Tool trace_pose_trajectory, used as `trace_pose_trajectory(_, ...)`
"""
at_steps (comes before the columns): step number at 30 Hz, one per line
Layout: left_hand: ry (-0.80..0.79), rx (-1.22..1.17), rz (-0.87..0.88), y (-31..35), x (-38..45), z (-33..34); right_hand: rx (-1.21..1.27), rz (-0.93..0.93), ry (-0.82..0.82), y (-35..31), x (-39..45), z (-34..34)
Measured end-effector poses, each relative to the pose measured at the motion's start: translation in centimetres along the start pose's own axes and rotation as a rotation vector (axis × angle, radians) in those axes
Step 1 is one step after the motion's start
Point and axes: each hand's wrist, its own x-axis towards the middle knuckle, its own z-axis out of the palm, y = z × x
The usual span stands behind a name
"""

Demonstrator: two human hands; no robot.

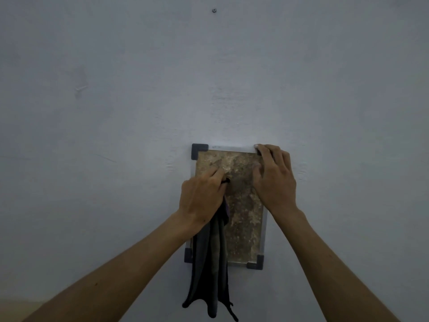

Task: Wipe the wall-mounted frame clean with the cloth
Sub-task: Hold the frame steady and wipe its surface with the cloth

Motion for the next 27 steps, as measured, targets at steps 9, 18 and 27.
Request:
trace_pose_trajectory(9,-0.145,-0.028,0.040,-0.1,0.9,-0.4,0.010,0.000,0.007,-0.1,0.0,0.1)
trace_pose_trajectory(18,-0.015,-0.121,0.034,-0.5,-0.5,0.5,0.010,0.006,-0.013,-0.1,0.1,-0.2)
trace_pose_trajectory(27,0.019,-0.142,-0.090,-0.1,-0.2,0.4,0.007,0.013,-0.029,-0.3,0.1,-0.5)
